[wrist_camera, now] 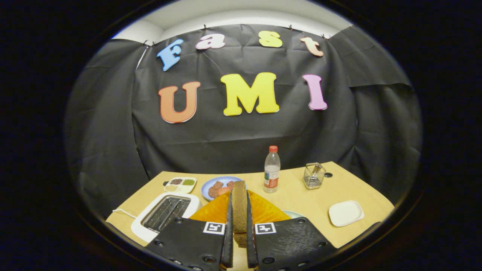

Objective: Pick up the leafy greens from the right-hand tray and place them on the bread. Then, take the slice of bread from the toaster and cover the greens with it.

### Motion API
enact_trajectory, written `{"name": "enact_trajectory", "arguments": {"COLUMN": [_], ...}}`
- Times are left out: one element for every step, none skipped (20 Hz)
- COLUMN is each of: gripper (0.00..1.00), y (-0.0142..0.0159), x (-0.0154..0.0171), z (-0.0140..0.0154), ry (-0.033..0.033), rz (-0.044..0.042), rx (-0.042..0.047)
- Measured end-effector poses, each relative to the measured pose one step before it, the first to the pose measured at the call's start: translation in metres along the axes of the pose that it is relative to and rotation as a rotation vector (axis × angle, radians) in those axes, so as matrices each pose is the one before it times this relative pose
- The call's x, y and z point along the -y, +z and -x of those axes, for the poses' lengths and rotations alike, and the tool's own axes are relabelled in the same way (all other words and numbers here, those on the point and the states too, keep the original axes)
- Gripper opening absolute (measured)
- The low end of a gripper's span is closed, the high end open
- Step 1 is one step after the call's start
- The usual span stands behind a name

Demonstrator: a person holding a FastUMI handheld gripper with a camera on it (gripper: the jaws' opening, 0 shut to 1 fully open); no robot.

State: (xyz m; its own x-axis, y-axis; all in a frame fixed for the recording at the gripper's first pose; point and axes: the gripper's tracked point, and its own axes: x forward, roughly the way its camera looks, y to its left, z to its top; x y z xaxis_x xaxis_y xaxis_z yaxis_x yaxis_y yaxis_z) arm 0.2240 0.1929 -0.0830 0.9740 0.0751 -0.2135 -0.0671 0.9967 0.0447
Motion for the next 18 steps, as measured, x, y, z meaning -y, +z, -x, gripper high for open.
{"name": "enact_trajectory", "arguments": {"gripper": [0.14,0.14,0.14,0.14,0.14,0.14,0.14,0.14,0.14,0.14,0.14,0.14,0.14,0.14,0.14,0.14,0.19,0.19], "y": [-0.00820,-0.00921,-0.00892,-0.01018,-0.00855,-0.00955,-0.00945,-0.00696,-0.00468,-0.00410,-0.00230,-0.00180,-0.00321,-0.00529,-0.00288,-0.00101,-0.00121,-0.00112], "x": [0.00272,0.00324,0.00148,0.00407,0.00139,0.00252,0.00239,0.00418,0.00433,0.00420,0.00638,0.00666,0.00643,0.00650,0.00676,0.00831,0.00480,0.00476], "z": [-0.00599,-0.00658,-0.00704,-0.00722,-0.00684,-0.00813,-0.00610,-0.00665,-0.00415,-0.00346,-0.00217,-0.00169,-0.00220,-0.00238,-0.00341,-0.00058,-0.00187,-0.00068], "ry": [0.00446,0.00085,0.00582,-0.00596,0.01016,0.00136,0.00681,0.00070,0.00339,0.00274,-0.00325,-0.00017,0.00259,0.00098,0.00070,-0.00124,0.00834,0.01498], "rz": [0.00995,0.00376,0.00079,0.00313,0.00289,-0.00200,-0.00457,-0.00805,-0.01564,-0.01612,-0.01104,-0.00847,-0.01060,-0.01357,-0.01160,-0.01414,-0.02082,-0.02603], "rx": [-0.01103,-0.01142,-0.01124,-0.01673,-0.01322,-0.01842,-0.02109,-0.01828,-0.01007,-0.00790,-0.00131,-0.00278,-0.00755,-0.01192,-0.00875,-0.00397,-0.00345,-0.00382]}}
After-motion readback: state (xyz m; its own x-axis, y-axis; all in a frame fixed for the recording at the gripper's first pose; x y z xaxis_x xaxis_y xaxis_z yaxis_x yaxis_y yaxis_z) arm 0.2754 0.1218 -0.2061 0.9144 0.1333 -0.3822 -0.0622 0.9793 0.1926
